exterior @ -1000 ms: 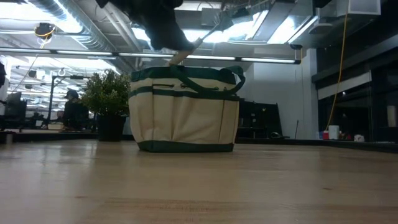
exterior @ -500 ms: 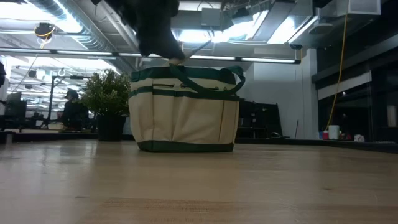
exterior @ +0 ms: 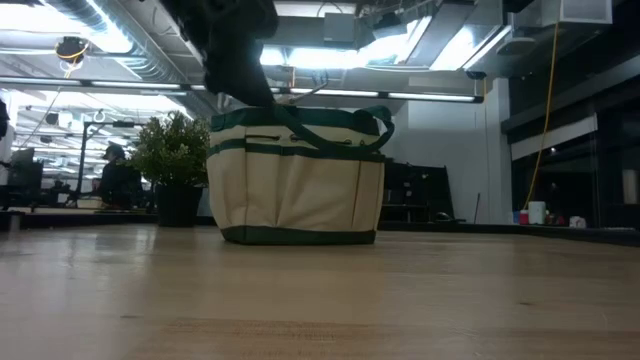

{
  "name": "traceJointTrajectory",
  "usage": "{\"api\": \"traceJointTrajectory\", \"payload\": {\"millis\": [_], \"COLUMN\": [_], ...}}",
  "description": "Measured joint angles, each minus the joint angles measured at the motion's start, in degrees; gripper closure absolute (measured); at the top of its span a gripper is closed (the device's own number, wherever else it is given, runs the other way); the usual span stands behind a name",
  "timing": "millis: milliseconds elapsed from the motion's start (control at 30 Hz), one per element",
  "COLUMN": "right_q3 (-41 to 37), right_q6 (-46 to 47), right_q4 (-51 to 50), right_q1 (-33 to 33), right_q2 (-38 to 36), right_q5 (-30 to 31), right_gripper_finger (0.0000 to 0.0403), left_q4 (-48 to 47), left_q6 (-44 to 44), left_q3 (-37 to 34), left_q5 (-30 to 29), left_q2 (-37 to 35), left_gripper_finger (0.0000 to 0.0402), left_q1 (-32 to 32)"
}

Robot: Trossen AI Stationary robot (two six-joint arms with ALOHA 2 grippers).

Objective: Pick & Place Garden tools in Gardening bag
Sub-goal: Put the hand rake into the gardening bag

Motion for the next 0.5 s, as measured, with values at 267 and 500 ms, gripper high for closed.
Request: {"api": "traceJointTrajectory", "payload": {"millis": [267,500], "right_q3": [-0.01,0.00], "right_q6": [0.00,0.00], "right_q4": [0.00,0.00], "right_q1": [0.00,-0.01], "right_q2": [0.02,0.01], "right_q5": [0.01,0.01], "right_gripper_finger": [0.0343,0.0343], "left_q4": [-0.87,-0.84], "left_q6": [-2.32,-1.33], "left_q3": [-0.02,-0.02], "left_q5": [-1.13,0.03], "left_q2": [-0.02,-0.02], "left_gripper_finger": [0.0336,0.0336], "left_q1": [0.00,-0.11]}}
